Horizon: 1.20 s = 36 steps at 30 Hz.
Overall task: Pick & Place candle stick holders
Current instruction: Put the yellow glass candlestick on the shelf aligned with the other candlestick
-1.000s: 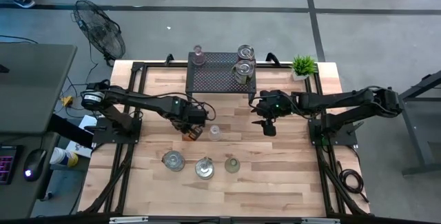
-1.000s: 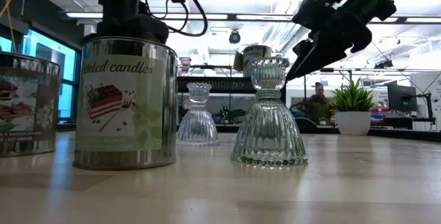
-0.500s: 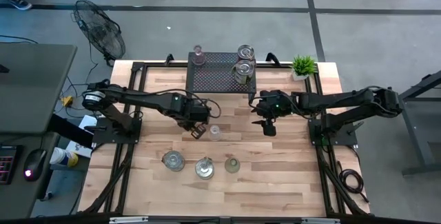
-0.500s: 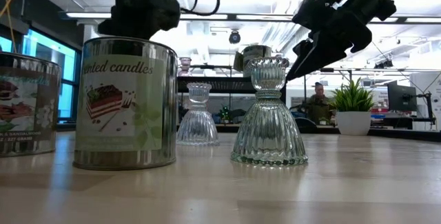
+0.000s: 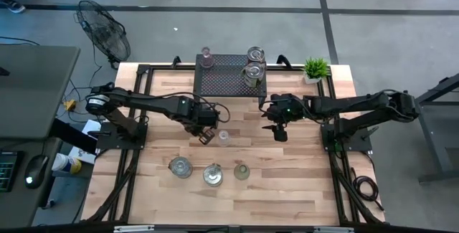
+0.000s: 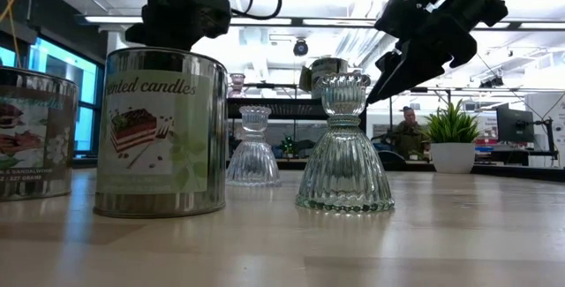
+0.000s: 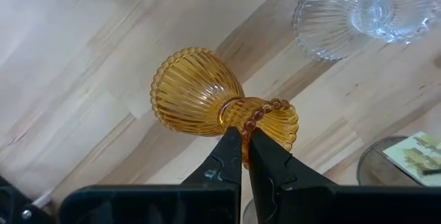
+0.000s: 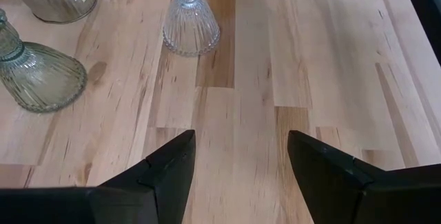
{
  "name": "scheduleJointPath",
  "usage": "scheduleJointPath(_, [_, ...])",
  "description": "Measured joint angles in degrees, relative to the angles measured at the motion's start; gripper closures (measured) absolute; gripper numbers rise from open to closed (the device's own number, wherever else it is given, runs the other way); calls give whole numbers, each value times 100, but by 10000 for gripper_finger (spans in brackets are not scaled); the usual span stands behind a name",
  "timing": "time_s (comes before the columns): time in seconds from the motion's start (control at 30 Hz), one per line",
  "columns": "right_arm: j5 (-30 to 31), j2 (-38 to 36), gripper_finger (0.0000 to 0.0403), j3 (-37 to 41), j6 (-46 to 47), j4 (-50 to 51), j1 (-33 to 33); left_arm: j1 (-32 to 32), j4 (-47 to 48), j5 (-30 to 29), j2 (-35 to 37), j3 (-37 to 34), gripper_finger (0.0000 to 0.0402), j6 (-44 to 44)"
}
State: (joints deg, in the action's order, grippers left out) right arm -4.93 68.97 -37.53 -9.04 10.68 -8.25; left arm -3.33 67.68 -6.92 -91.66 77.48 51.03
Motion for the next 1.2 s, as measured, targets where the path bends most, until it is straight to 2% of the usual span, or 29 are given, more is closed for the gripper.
scheduleJointPath(0.2, [0,0,179,-1,20,-2,0,1,184,-25,0,444,401,-173])
scheduleJointPath(0.53, [0,0,179,-1,20,-6,0,463,660,-173,2,1888,401,-1006])
scheduleJointPath(0.83, [2,0,179,1,13,-7,0,1723,679,239,9,2996,401,-2269])
scheduleJointPath(1.03, [2,0,179,1,7,-20,0,2692,283,885,-44,3114,401,-2943])
scheduleJointPath(1.2, [2,0,179,1,13,-22,0,3168,-16,1344,-364,3116,401,-3272])
